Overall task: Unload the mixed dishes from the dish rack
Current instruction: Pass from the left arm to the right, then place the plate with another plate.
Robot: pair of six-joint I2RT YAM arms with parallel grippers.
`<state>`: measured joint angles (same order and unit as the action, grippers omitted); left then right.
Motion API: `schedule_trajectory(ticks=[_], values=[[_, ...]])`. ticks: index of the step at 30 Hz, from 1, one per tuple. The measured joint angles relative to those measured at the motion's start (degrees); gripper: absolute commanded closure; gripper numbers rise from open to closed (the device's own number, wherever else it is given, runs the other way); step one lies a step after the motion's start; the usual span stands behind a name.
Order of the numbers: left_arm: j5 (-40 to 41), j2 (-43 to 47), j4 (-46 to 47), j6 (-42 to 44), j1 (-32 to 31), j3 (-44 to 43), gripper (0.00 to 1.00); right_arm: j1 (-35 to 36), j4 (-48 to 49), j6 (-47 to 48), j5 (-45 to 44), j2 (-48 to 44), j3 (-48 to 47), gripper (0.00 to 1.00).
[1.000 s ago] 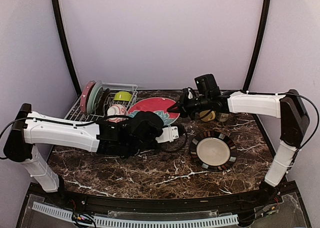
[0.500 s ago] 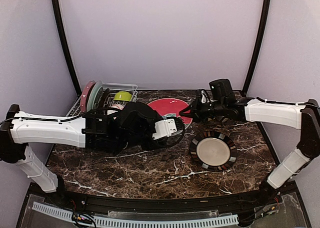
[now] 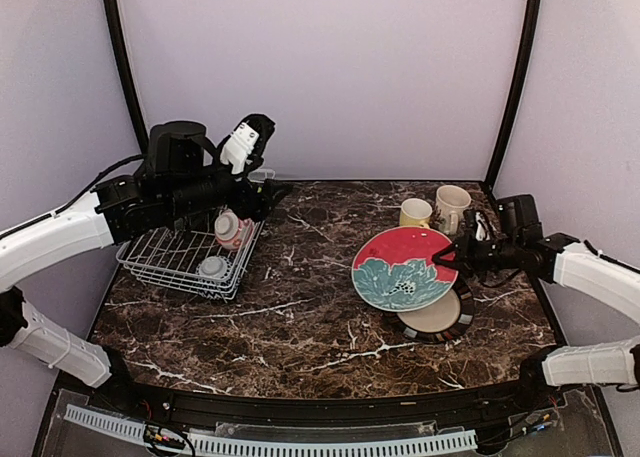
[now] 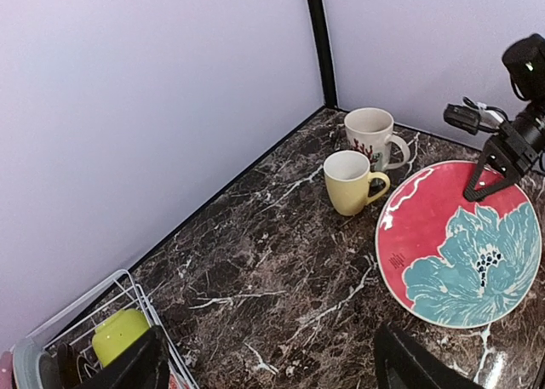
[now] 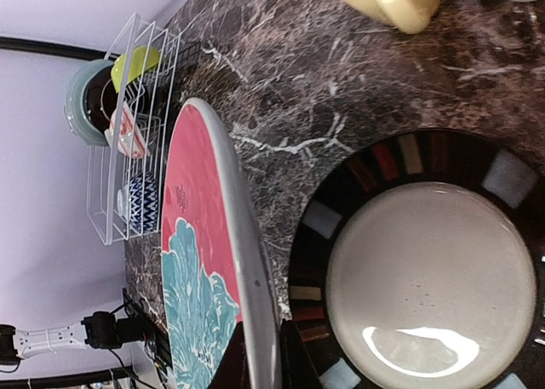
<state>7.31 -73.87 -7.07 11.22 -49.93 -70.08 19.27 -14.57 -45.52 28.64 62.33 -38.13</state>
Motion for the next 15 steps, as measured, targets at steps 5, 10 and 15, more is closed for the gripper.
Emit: schedule_trajectory(ticks=[5,10,15], values=[[-2.4,0.5,1.8,-5.0,5.3,0.9,0.18,-6.6,-3.0,2.1,1.0,-6.9,5.6,1.00],[-2.5,2.0,2.8,-7.5,7.5,2.0,0.18,-13.2,-4.1,3.1,4.1,-10.7,12.1,1.00],[-3.5,2.2,3.6,-8.7,8.2,2.0,0.18,-16.8,-3.5,3.6,6.6,-11.0,15.1,1.00]])
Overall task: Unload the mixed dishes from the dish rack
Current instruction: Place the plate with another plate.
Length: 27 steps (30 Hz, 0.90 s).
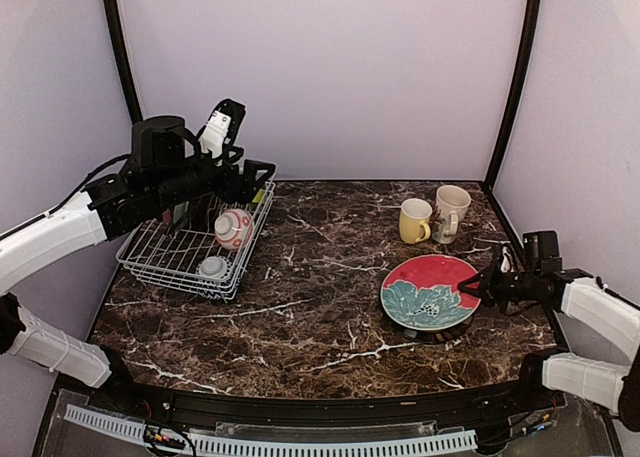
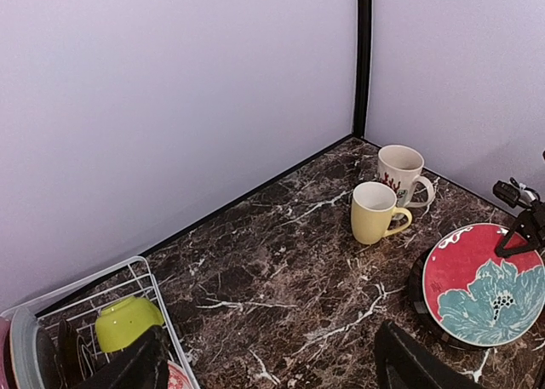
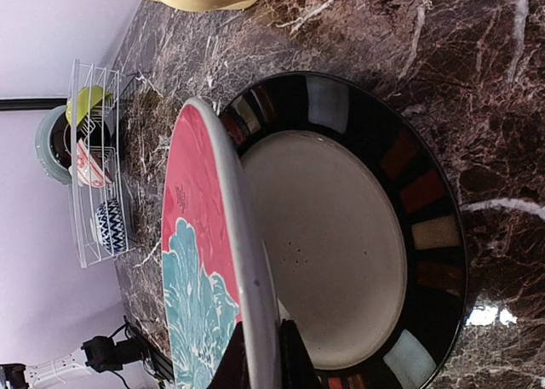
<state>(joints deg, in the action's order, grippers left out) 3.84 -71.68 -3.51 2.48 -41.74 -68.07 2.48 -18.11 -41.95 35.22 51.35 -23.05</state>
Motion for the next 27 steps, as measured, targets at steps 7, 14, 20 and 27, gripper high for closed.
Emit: schedule_trajectory(ticks=[7,14,20,27], values=[[-0.3,0.0,0.3,-0.5,0.5,0.1,0.18,-1.4,3.8,0.2,1.7,1.2,3.1,1.00],[-0.4,0.0,0.5,-1.2,1.0,0.5,0.18,-1.5,6.6,0.5,1.6,2.7,4.3,0.94],[-0.4,0.0,0.5,-1.3,1.1,0.6,0.18,-1.5,7.4,1.2,1.0,3.5,5.2,0.88],[-0.4,0.0,0.5,-1.3,1.1,0.6,0.18,-1.6,7.5,1.6,0.8,3.8,5.0,0.74]])
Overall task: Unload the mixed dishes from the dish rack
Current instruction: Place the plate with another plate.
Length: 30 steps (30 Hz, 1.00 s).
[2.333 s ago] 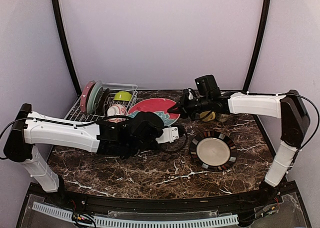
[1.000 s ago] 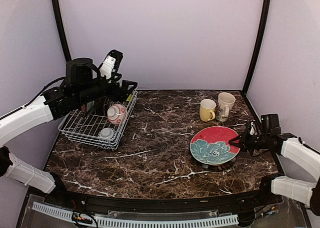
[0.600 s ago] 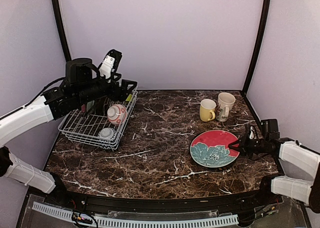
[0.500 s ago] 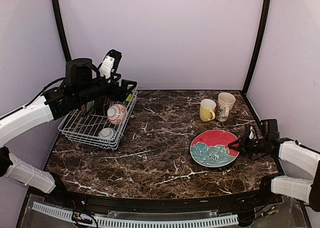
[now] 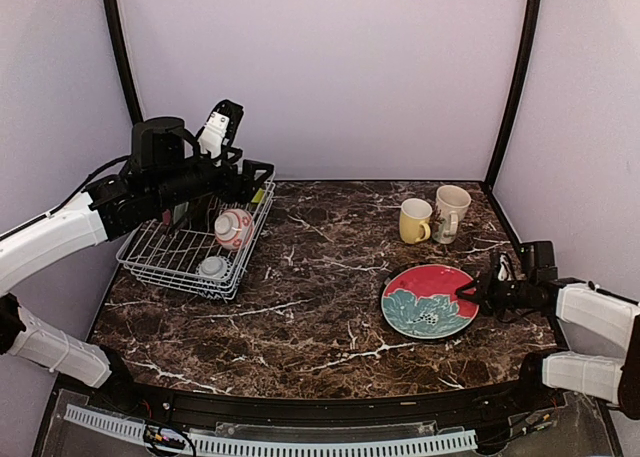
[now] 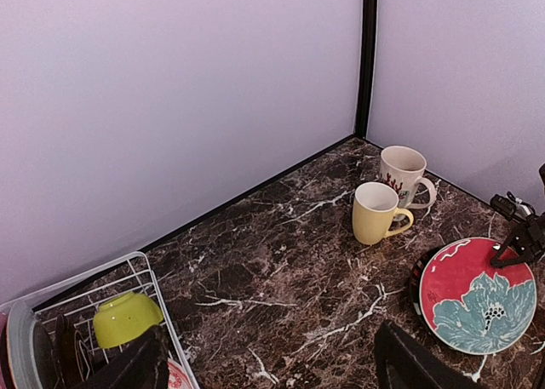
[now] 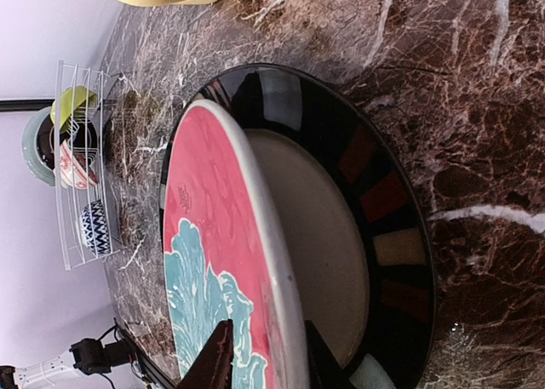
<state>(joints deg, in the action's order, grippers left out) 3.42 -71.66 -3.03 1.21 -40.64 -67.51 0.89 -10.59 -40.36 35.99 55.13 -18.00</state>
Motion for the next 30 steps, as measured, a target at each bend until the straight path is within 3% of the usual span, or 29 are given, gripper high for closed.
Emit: schedule_trajectory(ticks=[8,19,30], values=[[0.0,0.0,0.0,0.0,0.0,0.0,0.18,0.8,-6.4,1.2,-3.8,0.3,-3.3,0.51],[0.0,0.2,0.0,0.1,0.0,0.0,0.18,8.5,-16.8,3.3,-13.7,6.7,-13.6,0.16],[0.3,1.0,0.0,0.1,0.0,0.0,0.18,9.0,-22.1,3.6,-20.2,5.5,-15.2,0.08]])
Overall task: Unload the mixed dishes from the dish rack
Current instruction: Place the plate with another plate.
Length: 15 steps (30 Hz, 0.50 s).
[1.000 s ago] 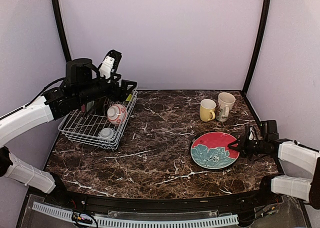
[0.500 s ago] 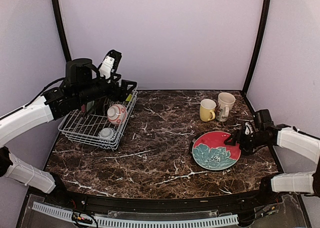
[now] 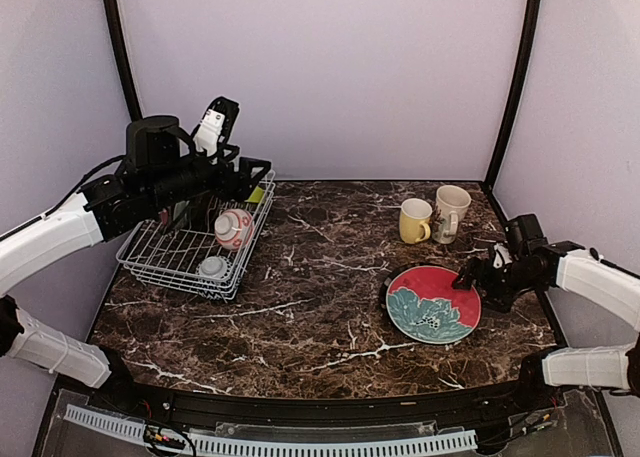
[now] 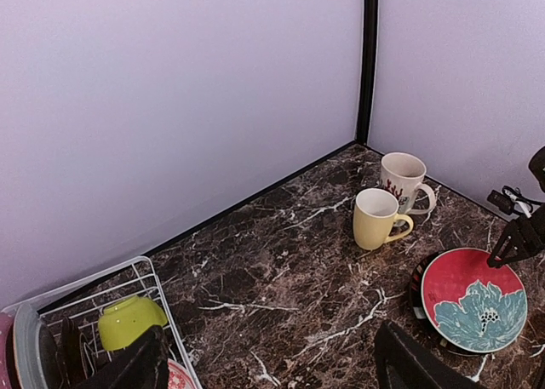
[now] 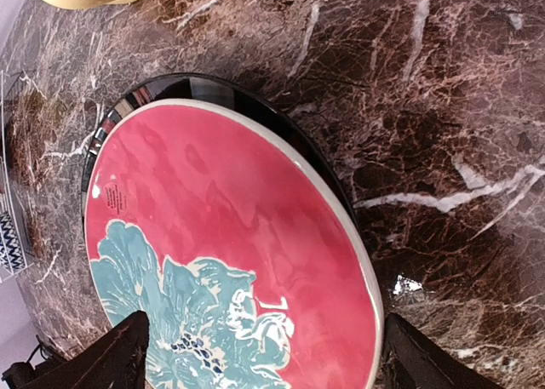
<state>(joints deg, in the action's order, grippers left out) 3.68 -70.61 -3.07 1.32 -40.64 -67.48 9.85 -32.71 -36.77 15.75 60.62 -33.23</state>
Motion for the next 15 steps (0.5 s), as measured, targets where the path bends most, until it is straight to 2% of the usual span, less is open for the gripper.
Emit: schedule_trajectory(ticks=[15], values=[[4.7,0.7,-0.1,0.5,0.0,0.0,0.13,0.7,-0.2,-1.4,-1.1,-2.3,-0.6,0.09]])
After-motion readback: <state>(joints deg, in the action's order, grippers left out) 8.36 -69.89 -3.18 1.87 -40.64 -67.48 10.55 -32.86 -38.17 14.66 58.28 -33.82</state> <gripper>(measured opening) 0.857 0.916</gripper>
